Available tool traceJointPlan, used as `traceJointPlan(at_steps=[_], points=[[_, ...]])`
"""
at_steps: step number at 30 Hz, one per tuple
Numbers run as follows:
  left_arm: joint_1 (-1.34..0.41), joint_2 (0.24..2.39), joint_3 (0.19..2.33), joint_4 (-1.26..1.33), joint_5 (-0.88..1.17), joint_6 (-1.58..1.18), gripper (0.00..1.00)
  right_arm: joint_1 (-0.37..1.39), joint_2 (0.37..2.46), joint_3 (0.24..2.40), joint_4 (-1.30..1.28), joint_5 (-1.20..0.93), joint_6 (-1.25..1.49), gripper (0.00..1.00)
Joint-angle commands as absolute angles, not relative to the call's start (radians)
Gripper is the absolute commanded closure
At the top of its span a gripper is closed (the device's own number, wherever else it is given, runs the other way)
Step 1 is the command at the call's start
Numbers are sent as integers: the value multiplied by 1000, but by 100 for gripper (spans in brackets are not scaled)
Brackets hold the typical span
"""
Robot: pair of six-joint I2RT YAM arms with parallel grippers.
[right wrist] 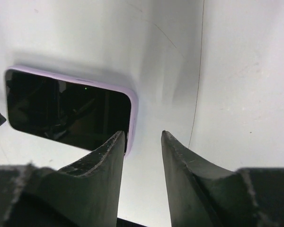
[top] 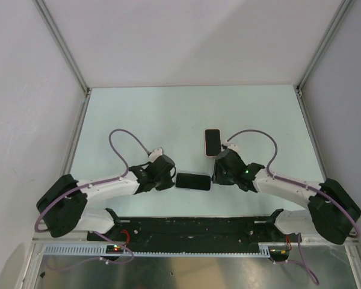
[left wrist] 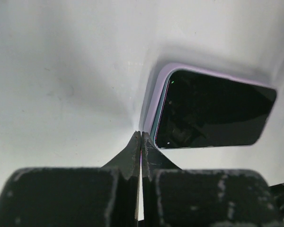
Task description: Put the phone into the phone case
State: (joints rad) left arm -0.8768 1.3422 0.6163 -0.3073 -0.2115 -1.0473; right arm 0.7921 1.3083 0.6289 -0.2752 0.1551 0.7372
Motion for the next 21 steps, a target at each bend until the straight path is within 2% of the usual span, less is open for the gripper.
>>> traceJointPlan(at_steps=[1, 11, 16, 21], points=[[-809, 1259, 602, -285, -194, -1050, 100, 834, 1225, 709, -315, 246, 651, 56], [-566, 1109, 529, -286, -145, -1016, 100, 1140, 1538, 1032, -328, 299, 494, 60], [-487, 1067, 511, -286, -110, -989, 100, 1213, 1697, 1173, -379, 327, 462, 68], [-443, 1034, 494, -286, -88, -970, 100, 1240, 1800, 1260, -447, 378, 479, 70]])
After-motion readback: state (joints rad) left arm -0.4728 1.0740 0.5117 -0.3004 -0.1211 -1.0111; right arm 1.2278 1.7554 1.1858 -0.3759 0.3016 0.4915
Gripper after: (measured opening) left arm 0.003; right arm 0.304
